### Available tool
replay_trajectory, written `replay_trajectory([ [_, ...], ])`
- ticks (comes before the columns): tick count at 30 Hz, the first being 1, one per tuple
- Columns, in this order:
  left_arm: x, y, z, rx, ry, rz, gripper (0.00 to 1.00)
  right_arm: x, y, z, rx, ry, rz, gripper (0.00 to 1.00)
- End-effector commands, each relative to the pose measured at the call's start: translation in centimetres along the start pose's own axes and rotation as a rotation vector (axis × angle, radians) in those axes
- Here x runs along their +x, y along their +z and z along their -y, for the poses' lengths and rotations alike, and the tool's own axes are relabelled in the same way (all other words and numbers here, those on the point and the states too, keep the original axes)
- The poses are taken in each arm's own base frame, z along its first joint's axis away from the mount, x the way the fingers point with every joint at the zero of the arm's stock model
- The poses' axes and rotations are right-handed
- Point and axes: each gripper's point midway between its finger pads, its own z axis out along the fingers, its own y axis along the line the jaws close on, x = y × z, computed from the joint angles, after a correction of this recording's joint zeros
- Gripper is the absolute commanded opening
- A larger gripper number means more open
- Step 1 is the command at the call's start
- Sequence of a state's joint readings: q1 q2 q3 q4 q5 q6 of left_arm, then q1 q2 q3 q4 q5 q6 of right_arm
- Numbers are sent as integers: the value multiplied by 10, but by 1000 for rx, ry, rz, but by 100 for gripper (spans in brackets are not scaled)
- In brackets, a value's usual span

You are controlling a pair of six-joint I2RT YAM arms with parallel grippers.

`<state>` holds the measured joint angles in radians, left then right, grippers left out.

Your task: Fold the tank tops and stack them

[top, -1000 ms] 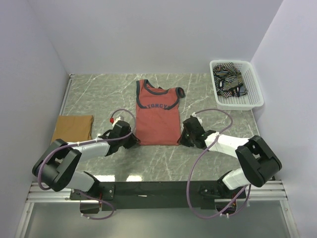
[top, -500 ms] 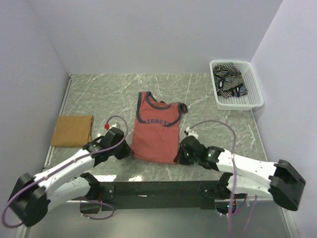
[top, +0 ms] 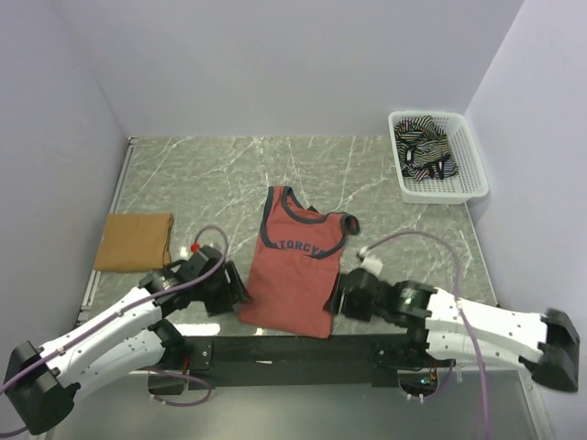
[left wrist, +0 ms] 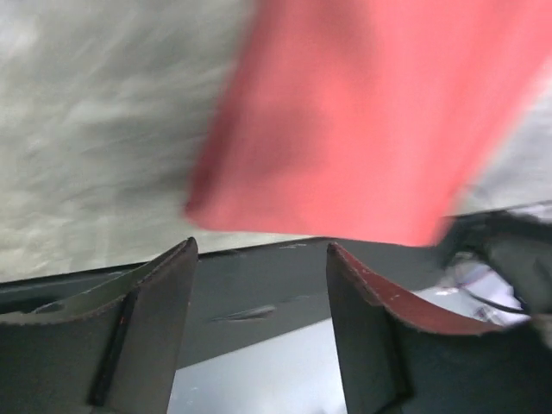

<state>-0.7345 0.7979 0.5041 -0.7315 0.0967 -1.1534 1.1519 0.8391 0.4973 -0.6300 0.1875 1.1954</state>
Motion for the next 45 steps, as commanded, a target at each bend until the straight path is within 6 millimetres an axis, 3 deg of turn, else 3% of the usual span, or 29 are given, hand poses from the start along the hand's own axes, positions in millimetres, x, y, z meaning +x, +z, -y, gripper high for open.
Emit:
replay_trajectory([
  [1, -46, -38, 69, 173, 87, 179, 64, -93, -25, 6, 17, 142, 284, 67],
  [2, -57, -48, 94, 229, 122, 217, 62, -112, -31, 7, 7, 167, 339, 67],
  [3, -64, -36, 106, 220, 145, 209, 61, -131, -35, 8, 3, 164, 387, 67],
  [5, -87, -41, 156, 317, 200, 257, 52, -171, -37, 23, 42, 251, 452, 66],
  [6, -92, -16, 164, 279, 224, 226, 47, -190, -38, 26, 42, 259, 496, 66],
  [7, -105, -12, 186, 325, 251, 263, 40, -199, -37, 25, 27, 268, 493, 65],
  [8, -118, -14, 209, 355, 266, 298, 38, -216, -28, 44, 74, 320, 494, 64],
  [9, -122, 11, 215, 336, 283, 270, 34, -231, -25, 44, 56, 323, 517, 63],
  [11, -141, 13, 254, 410, 318, 322, 31, -249, -9, 50, 19, 380, 472, 62],
  [12, -146, 37, 257, 386, 321, 307, 31, -252, -4, 51, -1, 402, 450, 61],
  [14, -155, 40, 289, 458, 370, 316, 30, -257, 9, 55, -18, 440, 417, 61],
  [15, -156, 64, 288, 427, 371, 290, 29, -259, 11, 59, -17, 478, 418, 61],
  [17, -165, 72, 306, 455, 396, 300, 29, -259, 19, 59, -48, 529, 409, 62],
  [18, -166, 93, 302, 427, 390, 285, 29, -258, 22, 61, -52, 547, 408, 62],
  [20, -169, 102, 314, 462, 388, 273, 29, -254, 28, 63, -65, 601, 409, 63],
  [22, -168, 126, 309, 444, 376, 245, 28, -246, 36, 68, -72, 641, 393, 60],
  [23, -168, 130, 311, 450, 368, 237, 28, -246, 39, 67, -84, 665, 396, 50],
  [25, -166, 149, 303, 425, 357, 211, 28, -241, 48, 74, -58, 684, 382, 41],
  [26, -170, 149, 311, 454, 357, 222, 28, -241, 50, 77, -50, 691, 381, 40],
  [27, -170, 159, 307, 444, 351, 211, 27, -239, 53, 78, -45, 695, 372, 39],
  [31, -174, 169, 311, 454, 352, 212, 27, -239, 67, 81, -42, 723, 349, 33],
  [41, -171, 181, 310, 463, 355, 181, 26, -253, 92, 87, -15, 748, 336, 34],
  [45, -171, 182, 308, 464, 352, 177, 25, -254, 93, 88, -21, 758, 347, 34],
])
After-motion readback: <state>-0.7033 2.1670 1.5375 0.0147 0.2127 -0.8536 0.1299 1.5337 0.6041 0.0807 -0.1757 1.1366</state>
